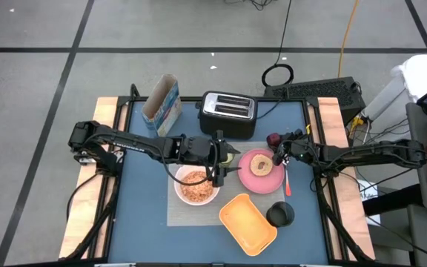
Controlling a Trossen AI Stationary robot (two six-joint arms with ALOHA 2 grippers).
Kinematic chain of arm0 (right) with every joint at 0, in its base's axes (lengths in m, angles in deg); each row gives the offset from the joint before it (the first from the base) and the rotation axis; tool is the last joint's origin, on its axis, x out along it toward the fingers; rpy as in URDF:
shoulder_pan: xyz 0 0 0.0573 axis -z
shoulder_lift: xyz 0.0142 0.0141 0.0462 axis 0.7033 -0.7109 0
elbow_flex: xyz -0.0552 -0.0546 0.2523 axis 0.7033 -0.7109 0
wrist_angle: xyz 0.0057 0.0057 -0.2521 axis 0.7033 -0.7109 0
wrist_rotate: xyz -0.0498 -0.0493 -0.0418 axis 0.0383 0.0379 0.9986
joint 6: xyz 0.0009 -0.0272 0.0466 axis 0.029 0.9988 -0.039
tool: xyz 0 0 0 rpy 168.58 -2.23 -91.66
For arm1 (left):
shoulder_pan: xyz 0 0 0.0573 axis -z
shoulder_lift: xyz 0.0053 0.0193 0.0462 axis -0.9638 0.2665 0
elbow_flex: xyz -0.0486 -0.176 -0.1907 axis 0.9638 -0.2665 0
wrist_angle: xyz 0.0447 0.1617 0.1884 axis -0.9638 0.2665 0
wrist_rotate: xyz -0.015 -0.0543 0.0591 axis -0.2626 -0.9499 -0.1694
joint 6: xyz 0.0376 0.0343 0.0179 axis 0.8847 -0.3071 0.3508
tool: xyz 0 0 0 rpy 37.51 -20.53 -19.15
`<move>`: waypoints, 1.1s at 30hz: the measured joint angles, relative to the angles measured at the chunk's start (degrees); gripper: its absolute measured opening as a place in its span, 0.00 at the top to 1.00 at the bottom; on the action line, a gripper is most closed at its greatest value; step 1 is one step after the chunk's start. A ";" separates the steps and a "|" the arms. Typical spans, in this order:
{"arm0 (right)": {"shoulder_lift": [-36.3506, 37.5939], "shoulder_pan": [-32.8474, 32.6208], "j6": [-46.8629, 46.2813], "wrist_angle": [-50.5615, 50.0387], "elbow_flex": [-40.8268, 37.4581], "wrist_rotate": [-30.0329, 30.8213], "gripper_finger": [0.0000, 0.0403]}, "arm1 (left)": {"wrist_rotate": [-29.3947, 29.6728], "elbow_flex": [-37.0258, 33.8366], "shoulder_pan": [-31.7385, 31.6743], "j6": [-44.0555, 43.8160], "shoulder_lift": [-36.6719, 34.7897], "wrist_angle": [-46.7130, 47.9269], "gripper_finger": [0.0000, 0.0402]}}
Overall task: Arrange a breakfast setting
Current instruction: Put the apple on the gray table mat to the top right of the pink plate
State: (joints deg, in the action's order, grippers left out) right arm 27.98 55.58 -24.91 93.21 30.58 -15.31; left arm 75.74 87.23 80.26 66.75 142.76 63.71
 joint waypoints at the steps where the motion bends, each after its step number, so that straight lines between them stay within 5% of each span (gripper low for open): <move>1: 0.00 0.00 0.00 -0.04 0.00 0.02 0.34 | 0.00 0.00 -0.02 0.00 0.00 -0.01 0.36; 8: 0.00 0.00 0.00 -0.23 0.00 0.05 0.32 | 0.00 0.00 -0.02 -0.02 0.00 -0.01 0.36; 20: 0.02 0.00 0.00 -0.15 0.00 0.11 0.10 | 0.00 0.00 -0.02 -0.02 0.00 0.00 0.36; 33: 0.04 0.00 0.75 0.10 1.71 0.02 0.08 | 0.00 0.00 0.00 -0.02 0.00 0.01 0.36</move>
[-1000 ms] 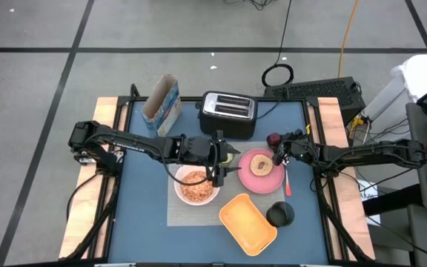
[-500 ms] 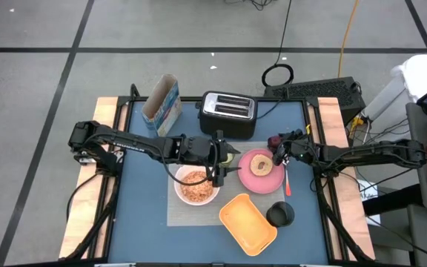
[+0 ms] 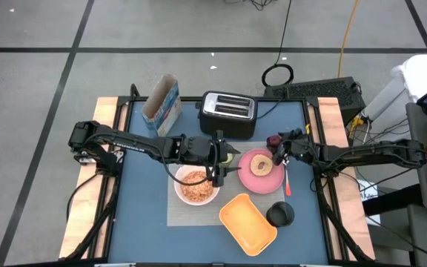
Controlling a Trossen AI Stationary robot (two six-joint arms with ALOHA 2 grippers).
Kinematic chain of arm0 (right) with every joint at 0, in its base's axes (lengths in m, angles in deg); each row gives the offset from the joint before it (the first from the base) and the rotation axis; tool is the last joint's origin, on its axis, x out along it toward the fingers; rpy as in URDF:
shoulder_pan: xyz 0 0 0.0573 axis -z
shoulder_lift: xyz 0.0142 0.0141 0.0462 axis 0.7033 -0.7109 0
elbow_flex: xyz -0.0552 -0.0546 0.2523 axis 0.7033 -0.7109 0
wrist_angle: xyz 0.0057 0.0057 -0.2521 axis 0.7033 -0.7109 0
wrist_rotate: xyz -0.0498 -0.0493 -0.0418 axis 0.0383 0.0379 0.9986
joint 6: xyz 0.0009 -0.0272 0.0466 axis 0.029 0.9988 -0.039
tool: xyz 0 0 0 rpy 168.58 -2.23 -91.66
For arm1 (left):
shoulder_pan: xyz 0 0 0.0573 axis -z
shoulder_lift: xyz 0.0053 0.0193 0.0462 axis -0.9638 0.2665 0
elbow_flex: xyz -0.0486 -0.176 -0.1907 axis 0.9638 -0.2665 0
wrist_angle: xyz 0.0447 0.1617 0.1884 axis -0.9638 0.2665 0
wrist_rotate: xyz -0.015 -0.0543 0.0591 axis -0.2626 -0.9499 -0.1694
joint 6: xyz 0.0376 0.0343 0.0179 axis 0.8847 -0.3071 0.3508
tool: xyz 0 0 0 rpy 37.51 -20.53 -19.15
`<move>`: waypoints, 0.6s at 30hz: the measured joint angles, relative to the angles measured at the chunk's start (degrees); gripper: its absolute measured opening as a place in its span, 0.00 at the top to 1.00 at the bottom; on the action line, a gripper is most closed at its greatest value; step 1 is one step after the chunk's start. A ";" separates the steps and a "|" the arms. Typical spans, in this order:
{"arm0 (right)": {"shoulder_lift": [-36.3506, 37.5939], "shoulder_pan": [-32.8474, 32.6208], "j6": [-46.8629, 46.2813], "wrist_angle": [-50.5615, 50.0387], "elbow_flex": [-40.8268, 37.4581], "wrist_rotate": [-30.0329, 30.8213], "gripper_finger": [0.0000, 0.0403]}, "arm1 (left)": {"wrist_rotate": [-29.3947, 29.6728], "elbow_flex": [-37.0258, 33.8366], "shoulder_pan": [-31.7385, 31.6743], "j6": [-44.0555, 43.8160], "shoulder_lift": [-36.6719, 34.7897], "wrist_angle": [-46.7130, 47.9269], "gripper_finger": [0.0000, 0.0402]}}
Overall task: Arrange a breakfast setting
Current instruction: Put the apple on the gray table mat to the top right of the pink plate, then return to Home Position
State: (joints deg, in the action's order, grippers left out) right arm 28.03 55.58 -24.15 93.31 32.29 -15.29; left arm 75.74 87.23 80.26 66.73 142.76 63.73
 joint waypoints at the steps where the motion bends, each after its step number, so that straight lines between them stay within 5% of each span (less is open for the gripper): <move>1: -0.02 0.00 0.82 -0.06 0.33 0.00 0.08 | 0.00 0.00 -0.01 -0.01 0.00 0.00 0.36; 18: 0.00 0.00 4.05 7.31 1.29 -0.04 0.08 | 0.02 0.00 -0.02 -0.02 0.00 0.00 0.36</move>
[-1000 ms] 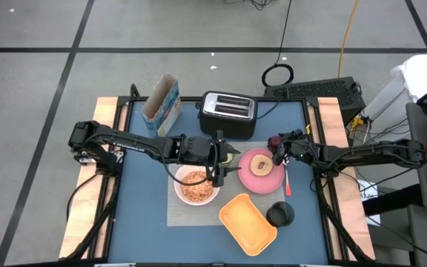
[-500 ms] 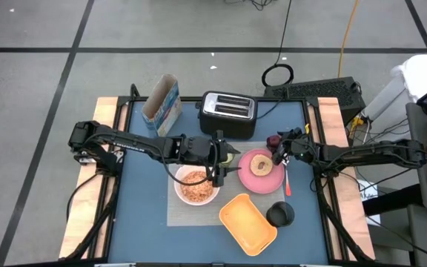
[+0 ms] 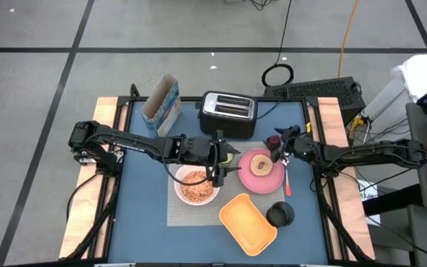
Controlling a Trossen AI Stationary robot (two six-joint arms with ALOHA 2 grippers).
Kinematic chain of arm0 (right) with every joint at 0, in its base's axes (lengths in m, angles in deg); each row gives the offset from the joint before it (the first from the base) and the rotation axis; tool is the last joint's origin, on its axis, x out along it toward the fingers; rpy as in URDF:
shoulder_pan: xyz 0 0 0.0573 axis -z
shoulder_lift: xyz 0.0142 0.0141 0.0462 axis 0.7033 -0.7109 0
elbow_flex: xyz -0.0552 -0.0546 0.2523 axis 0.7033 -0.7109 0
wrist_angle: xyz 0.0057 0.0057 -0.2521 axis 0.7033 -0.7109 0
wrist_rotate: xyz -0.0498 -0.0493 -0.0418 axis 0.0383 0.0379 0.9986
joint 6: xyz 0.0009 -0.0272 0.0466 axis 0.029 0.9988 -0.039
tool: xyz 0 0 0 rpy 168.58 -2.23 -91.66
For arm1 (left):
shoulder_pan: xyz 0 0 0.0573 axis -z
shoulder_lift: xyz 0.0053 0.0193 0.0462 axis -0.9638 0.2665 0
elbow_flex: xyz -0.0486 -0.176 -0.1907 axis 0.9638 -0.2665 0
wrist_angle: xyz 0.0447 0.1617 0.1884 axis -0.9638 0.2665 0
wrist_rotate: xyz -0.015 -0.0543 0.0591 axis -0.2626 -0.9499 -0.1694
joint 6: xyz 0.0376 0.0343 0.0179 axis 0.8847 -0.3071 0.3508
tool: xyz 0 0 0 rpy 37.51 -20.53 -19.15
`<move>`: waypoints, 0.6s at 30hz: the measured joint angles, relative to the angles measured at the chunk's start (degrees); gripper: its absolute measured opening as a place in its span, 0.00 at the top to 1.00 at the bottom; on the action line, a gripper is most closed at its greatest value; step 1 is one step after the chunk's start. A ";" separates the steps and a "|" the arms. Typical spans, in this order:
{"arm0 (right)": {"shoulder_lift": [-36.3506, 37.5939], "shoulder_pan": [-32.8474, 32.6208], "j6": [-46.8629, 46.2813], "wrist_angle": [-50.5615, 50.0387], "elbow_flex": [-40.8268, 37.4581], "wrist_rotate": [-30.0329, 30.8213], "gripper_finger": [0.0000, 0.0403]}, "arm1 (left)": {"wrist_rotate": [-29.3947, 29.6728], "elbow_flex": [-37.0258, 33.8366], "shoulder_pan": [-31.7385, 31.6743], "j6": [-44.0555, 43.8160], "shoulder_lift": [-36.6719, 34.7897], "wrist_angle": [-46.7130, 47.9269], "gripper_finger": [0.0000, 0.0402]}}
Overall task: Arrange a breakfast setting
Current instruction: Return to Home Position
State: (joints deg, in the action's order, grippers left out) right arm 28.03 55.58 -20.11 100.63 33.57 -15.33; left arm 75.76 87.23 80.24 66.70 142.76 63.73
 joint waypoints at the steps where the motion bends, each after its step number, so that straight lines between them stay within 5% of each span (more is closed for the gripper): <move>1: 0.00 0.00 0.06 1.83 0.01 0.00 0.08 | 0.00 -0.01 0.00 -0.04 0.00 0.00 0.36; 12: 0.07 -0.51 2.98 23.39 0.13 -5.09 0.08 | -0.01 -0.10 0.00 0.10 -0.64 0.23 0.36; 18: 1.34 -0.57 0.93 34.20 0.17 -7.61 0.08 | 0.00 -0.11 0.00 0.22 -6.64 2.70 0.36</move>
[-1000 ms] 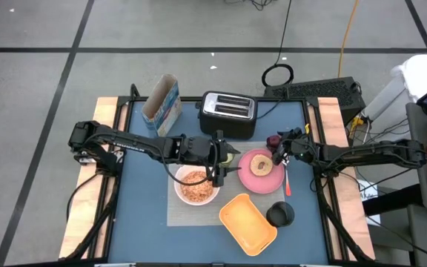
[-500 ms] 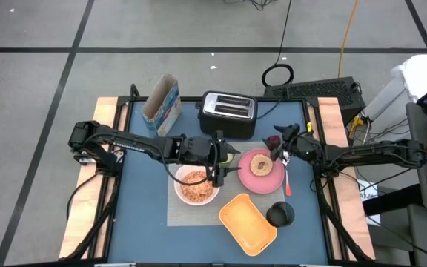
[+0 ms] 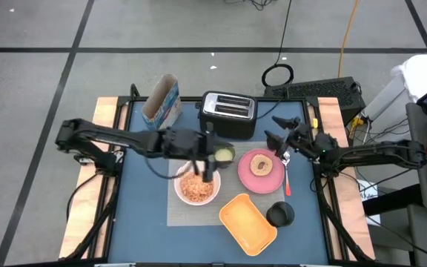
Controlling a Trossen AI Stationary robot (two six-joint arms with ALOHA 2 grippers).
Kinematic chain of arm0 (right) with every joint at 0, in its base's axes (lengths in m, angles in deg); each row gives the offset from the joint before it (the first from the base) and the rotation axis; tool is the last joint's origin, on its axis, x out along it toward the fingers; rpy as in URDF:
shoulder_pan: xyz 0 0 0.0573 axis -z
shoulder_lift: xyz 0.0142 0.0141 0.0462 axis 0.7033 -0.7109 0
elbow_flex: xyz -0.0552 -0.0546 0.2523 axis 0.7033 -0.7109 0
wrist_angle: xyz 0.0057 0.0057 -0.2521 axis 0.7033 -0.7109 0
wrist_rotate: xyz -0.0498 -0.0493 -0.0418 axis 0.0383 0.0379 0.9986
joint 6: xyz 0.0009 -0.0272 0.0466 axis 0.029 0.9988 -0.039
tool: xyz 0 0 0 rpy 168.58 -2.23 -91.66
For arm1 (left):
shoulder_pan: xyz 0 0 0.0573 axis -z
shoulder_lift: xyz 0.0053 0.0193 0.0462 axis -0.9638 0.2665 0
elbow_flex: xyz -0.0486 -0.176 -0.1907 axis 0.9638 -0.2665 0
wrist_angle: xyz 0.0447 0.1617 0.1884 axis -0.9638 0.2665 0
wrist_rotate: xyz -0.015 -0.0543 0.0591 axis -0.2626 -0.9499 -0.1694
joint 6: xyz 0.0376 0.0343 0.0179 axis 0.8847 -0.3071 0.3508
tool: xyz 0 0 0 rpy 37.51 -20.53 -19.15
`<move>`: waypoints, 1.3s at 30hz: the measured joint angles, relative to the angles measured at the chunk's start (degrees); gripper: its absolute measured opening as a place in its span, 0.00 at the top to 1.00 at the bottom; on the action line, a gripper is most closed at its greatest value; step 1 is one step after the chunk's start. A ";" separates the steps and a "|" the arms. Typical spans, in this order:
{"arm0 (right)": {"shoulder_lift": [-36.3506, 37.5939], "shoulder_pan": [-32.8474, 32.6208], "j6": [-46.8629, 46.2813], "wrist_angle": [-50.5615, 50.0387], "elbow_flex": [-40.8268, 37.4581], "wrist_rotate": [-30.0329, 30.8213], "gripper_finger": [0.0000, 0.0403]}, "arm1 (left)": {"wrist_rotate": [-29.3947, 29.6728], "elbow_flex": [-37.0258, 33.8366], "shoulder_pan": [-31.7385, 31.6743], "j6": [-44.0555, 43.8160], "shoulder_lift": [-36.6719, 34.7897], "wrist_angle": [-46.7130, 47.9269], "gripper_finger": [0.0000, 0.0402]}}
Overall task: Arrange a breakfast setting
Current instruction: Return to Home Position
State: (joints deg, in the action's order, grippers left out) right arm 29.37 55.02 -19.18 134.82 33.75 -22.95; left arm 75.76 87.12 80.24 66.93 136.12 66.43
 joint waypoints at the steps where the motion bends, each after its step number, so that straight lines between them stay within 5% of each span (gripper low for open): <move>1: 0.44 -0.04 -0.21 1.19 0.00 -0.20 0.08 | 0.02 0.00 0.00 0.00 -1.35 0.75 0.36; 9: 5.87 -0.47 -0.78 3.70 0.02 -11.07 0.09 | 2.35 0.02 2.24 -0.70 -14.36 13.29 0.36; 16: 10.85 -0.48 0.35 1.65 0.02 -13.57 0.12 | 17.30 0.04 7.90 -2.64 -23.44 24.14 0.36; 23: 16.03 -0.48 1.13 -5.78 0.02 -18.18 0.28 | 27.61 -0.40 14.33 -8.69 -29.54 34.58 0.36; 29: 19.70 -0.48 -0.25 -9.80 0.02 -23.85 0.46 | 36.99 -9.14 19.75 -12.75 -35.55 34.90 0.36; 39: 26.21 -0.46 0.28 -15.86 0.02 -23.99 0.72 | 40.69 -30.61 27.23 -19.54 -49.13 24.94 0.36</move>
State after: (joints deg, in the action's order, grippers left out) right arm 55.58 54.56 -18.90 118.96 33.77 -46.94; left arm 116.46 56.50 107.47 47.39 86.99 91.37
